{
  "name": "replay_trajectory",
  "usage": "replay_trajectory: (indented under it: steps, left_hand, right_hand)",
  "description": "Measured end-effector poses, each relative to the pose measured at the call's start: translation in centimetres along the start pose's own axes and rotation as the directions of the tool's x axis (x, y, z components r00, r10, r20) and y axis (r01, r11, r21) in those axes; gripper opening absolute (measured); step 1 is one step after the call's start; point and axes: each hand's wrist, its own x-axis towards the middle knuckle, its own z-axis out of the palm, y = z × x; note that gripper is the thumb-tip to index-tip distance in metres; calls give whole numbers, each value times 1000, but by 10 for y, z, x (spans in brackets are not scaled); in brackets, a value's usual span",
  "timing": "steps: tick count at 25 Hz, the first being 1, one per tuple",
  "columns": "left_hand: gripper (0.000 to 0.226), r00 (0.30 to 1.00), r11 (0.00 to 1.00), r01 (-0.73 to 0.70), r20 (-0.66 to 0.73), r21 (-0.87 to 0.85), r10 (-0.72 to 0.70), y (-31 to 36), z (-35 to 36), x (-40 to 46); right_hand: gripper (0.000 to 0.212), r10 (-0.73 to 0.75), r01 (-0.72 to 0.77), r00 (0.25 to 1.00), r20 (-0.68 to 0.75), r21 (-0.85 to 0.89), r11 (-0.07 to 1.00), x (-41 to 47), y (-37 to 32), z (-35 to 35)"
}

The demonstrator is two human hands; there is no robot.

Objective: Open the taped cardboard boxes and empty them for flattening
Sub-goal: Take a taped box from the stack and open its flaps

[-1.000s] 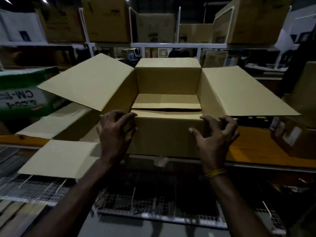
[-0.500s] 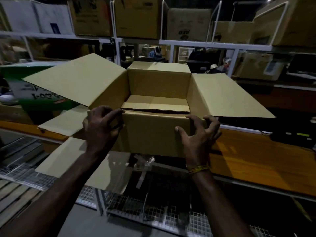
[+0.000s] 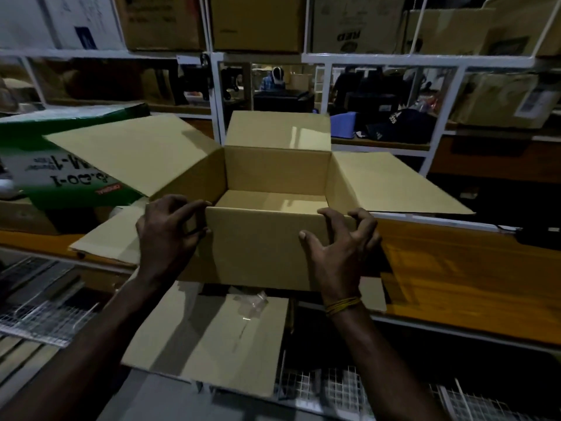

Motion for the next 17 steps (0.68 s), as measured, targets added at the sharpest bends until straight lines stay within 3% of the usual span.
replay_trajectory:
  steps: [8, 12, 17]
  left_hand:
    - [55, 998, 998, -11, 64, -58, 15, -111, 21, 24]
    - [56, 996, 996, -24, 79, -81, 30, -140, 41, 35]
    - [56, 980, 991, 5, 199, -136, 23, -165, 67, 34]
  right_hand:
    - [43, 52, -53, 999, -9, -46, 998, -27, -60, 81]
    - [42, 96, -96, 995, -3, -95, 991, -30, -71, 112]
    - [40, 160, -155, 987, 16, -169, 973, -41, -70, 134]
